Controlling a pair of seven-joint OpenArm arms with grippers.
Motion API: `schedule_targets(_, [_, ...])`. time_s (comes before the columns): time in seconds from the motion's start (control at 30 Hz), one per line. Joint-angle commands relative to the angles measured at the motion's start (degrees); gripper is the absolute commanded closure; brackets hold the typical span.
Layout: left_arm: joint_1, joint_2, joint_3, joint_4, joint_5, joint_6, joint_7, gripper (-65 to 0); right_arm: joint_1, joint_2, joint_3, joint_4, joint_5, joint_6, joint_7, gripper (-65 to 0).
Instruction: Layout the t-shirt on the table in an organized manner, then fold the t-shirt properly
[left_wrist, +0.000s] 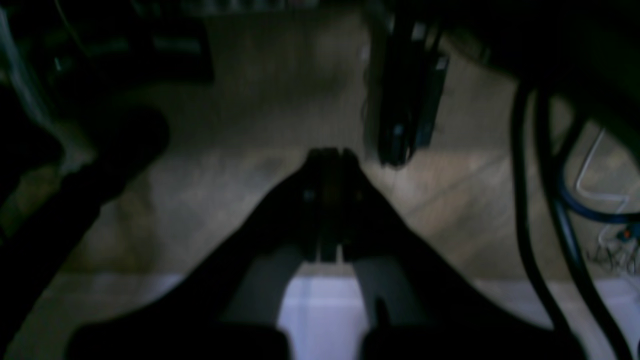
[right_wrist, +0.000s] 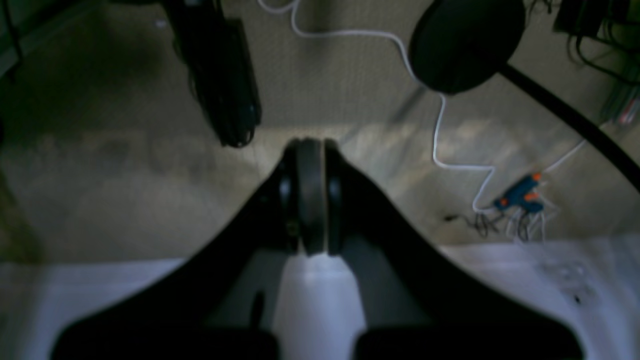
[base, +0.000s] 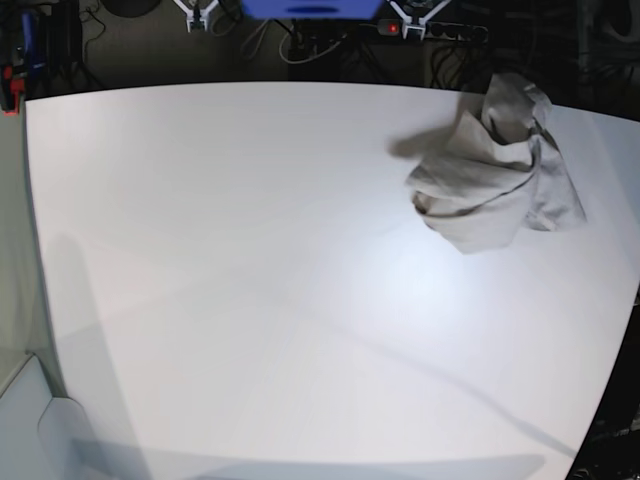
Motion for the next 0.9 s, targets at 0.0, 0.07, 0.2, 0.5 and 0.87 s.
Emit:
schedule_targets(0.0, [3.07,-0.72,0.12,3.12,0.03,-0.3,0.91,-0.2,-2.34,0.25,0.05,2.2,-0.14,0.95,0.11,0.0])
schedule_targets(0.07, [7.56,-0.9,-0.06,9.81,0.03,-0.3,1.0,-0.2,-5.86,0.69,0.05,6.85,-0.14,0.95,0.11,0.0])
schedule_targets(0.2, [14.59,-1.86,-0.14,20.18,0.03,-0.3,1.09,-0.2,-11.4,1.39,0.41,13.62,-0.14,0.95,0.11,0.0])
schedule_targets(0.5, [30.24,-7.05,-0.23,44.09,-0.05,-0.3,1.09,-0.2,-27.05,4.11,0.67,34.28,0.03,0.95,0.28,0.0])
schedule_targets(0.87, [44.83,-9.51,-0.41,73.81,-0.05,-0.03,6.45,-0.2,-46.83,5.34,0.67,71.21,0.03,0.95,0.2,0.0])
